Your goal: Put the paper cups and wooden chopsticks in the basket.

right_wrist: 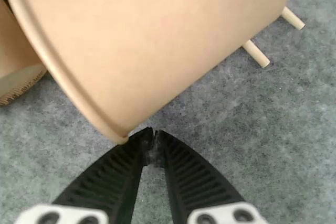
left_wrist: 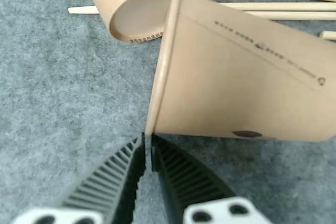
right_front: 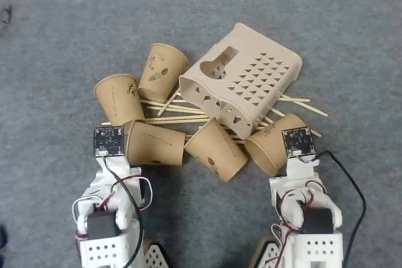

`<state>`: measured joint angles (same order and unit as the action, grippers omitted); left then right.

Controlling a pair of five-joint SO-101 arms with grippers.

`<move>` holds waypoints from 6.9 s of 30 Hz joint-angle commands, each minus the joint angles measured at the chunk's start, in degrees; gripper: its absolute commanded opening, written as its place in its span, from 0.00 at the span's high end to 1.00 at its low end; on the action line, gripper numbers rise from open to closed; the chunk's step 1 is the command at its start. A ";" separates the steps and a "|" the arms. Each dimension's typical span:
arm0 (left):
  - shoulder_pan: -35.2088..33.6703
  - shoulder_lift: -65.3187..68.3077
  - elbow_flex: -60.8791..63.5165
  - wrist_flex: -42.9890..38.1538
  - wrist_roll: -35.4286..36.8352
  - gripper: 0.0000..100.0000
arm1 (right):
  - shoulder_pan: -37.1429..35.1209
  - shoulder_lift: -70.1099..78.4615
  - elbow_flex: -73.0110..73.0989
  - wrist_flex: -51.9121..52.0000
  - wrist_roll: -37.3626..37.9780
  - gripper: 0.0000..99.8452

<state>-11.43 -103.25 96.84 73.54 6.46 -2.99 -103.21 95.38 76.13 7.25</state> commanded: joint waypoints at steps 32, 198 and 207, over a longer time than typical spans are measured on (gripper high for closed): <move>0.26 -0.88 -0.40 -1.23 0.44 0.99 | -0.48 -0.66 1.05 -1.10 -0.09 0.99; -15.12 -0.97 -1.10 -26.64 0.35 0.98 | -24.22 129.36 -123.78 -0.13 28.40 0.89; -15.12 -0.97 -1.10 -26.64 0.35 0.98 | -23.34 124.00 -123.96 0.22 28.48 0.99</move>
<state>-26.55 -103.25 96.13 48.48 6.46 -26.90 27.78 -28.31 76.57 35.03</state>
